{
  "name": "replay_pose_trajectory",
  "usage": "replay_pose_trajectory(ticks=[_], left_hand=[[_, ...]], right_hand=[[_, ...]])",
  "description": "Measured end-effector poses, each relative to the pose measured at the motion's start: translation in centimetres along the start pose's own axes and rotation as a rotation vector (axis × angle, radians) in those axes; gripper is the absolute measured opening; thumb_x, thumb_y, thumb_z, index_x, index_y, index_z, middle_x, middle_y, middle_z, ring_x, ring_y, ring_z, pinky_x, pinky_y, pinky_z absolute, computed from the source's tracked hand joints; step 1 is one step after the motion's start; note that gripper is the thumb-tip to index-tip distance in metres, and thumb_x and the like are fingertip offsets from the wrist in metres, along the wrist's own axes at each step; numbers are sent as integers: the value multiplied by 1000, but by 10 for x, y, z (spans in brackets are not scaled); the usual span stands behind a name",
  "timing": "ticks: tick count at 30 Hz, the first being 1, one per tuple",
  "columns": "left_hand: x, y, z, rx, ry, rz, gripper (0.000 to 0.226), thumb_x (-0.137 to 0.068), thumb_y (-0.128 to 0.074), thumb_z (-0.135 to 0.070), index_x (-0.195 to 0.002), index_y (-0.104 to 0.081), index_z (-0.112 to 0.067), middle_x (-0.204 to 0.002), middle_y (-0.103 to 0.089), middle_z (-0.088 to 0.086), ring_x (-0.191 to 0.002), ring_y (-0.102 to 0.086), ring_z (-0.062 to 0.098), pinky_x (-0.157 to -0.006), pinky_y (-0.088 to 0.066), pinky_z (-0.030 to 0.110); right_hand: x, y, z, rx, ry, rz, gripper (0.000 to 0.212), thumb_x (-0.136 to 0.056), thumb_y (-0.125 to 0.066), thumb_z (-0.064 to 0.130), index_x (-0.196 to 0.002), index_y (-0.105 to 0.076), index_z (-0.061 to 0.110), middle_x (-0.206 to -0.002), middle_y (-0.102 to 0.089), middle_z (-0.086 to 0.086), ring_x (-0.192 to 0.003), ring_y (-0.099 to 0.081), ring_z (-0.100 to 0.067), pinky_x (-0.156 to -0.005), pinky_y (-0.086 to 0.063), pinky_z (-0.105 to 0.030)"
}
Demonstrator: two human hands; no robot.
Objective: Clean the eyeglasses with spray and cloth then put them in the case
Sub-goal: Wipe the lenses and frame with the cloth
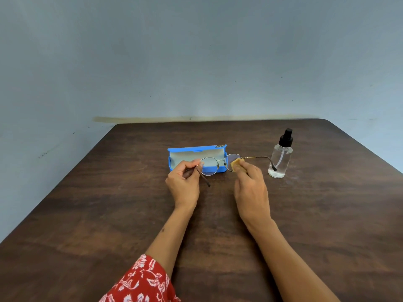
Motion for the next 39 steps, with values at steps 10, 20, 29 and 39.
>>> replay_pose_trajectory(ticks=[10,20,29,39], left_hand=[[0,-2,2,-13,2,6,10,-76,-73,-1,-81,-70,-9,-86,-71,-3,-78,-68,-4,-76,-53,13],[1,-1,1,7,10,10,8,-76,-73,-1,-80,-70,-8,-87,-72,-1,-80,-69,0,-78,-54,15],[0,-1,-2,-8,13,10,9,-77,-72,0,-83,-71,-6,-86,-71,-3,-79,-67,-5,-76,-53,12],[0,0,-2,-8,3,2,9,-77,-72,1,-82,-70,-6,-86,-70,-1,-76,-67,-7,-74,-52,10]], right_hand=[[-2,0,0,-2,-9,-4,35,-76,-60,-14,-109,-66,-5,-112,-64,-18,-105,-59,-36,-71,-57,-42],[-4,2,-4,-20,-36,-16,39,-73,-61,-18,-111,-66,-5,-111,-64,-17,-105,-59,-35,-77,-55,-42],[-3,4,-3,8,-36,-18,39,-70,-64,-19,-106,-67,-5,-106,-66,-17,-99,-62,-36,-66,-57,-40],[-3,2,-1,46,-28,12,39,-68,-66,-17,-106,-67,-5,-105,-66,-17,-98,-61,-35,-63,-57,-38]])
Point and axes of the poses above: each hand's wrist, its own x-axis away from the middle knuckle, its own y-axis out of the back of the hand, z = x × y, the point moved 8 cm from there along -x, towards the middle knuckle
